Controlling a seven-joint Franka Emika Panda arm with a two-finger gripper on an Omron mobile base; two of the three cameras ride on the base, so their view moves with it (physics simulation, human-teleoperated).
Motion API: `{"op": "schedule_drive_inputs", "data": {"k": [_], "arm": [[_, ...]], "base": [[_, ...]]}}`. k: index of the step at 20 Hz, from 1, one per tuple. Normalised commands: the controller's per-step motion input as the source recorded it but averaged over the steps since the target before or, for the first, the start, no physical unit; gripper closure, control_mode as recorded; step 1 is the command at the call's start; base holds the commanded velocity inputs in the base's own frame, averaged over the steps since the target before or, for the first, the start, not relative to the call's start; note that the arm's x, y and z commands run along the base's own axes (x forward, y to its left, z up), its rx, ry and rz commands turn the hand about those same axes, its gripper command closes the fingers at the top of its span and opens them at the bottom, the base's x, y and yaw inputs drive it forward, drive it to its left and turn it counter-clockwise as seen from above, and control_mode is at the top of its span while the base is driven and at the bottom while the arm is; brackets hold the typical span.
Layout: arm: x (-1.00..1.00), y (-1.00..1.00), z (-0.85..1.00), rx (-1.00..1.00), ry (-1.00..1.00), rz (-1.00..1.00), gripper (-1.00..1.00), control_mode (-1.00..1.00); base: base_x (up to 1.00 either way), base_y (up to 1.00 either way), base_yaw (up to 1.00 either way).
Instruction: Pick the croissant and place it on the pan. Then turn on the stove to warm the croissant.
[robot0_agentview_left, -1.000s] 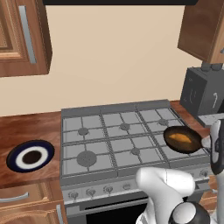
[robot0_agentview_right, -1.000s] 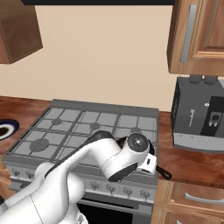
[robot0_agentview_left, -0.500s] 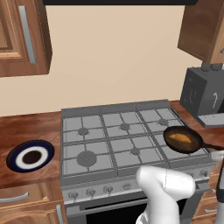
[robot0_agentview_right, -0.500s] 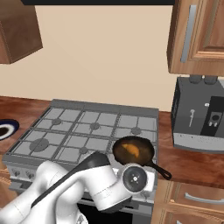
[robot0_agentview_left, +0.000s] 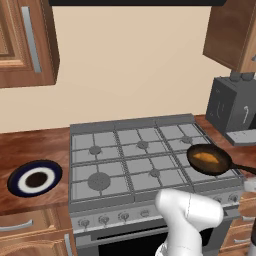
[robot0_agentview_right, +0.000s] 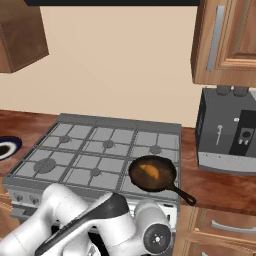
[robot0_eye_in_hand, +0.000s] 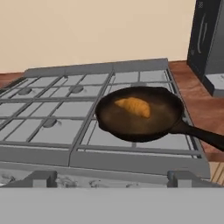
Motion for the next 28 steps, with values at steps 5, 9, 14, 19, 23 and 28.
{"op": "schedule_drive_inputs", "data": {"k": [5, 9, 14, 19, 23, 28], "arm": [[-0.14, -0.12, -0.05, 0.00, -0.27, 0.03, -1.00, -1.00], [-0.23, -0.11, -0.05, 0.00, -0.31, 0.02, -1.00, -1.00], [-0.15, -0.05, -0.09, 0.00, -0.26, 0.02, -1.00, -1.00], [-0.01, 0.00, -0.11, 0.00, -0.15, 0.01, -1.00, -1.00], [0.00, 0.00, -0.11, 0.00, -0.03, 0.00, -1.00, -1.00], [0.00, -0.04, -0.16, 0.00, 0.00, 0.01, -1.00, -1.00]], "base": [[0.00, 0.00, 0.00], [0.00, 0.00, 0.00], [0.00, 0.00, 0.00], [0.00, 0.00, 0.00], [0.00, 0.00, 0.00], [0.00, 0.00, 0.00]]}}
